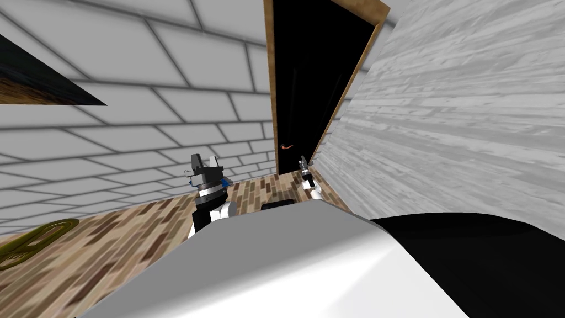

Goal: Pull the door open

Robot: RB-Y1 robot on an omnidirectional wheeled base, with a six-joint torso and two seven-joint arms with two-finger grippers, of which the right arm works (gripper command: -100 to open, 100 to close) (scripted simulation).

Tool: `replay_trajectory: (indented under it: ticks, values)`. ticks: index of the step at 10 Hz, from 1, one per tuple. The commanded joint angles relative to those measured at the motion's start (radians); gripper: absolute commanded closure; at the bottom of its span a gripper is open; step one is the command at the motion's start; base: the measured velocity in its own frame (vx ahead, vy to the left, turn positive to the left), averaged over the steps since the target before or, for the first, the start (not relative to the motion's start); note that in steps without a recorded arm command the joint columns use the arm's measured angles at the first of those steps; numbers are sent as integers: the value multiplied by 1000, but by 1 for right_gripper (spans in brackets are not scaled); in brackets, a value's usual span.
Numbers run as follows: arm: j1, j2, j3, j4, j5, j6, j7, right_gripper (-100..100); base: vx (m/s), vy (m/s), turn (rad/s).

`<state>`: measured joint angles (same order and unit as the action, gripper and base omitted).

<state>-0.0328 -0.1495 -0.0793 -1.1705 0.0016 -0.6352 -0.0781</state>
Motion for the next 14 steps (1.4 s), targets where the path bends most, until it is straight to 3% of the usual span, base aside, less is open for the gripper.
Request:
replay_trajectory:
  ticks: [1,3,6,7,14]
  values:
    - [-13,-5,-2,41,2,-7,-3,-100,58,15,50]
    - [-29,-8,-4,76,4,-12,-4,-100,74,4,57]
    - [-75,-18,-9,166,10,-26,-8,-100,77,-3,68]
    - [-75,-18,-9,176,10,-26,-8,-100,72,-7,24]
    - [-173,-39,-22,388,22,-56,-18,-100,92,-5,68]
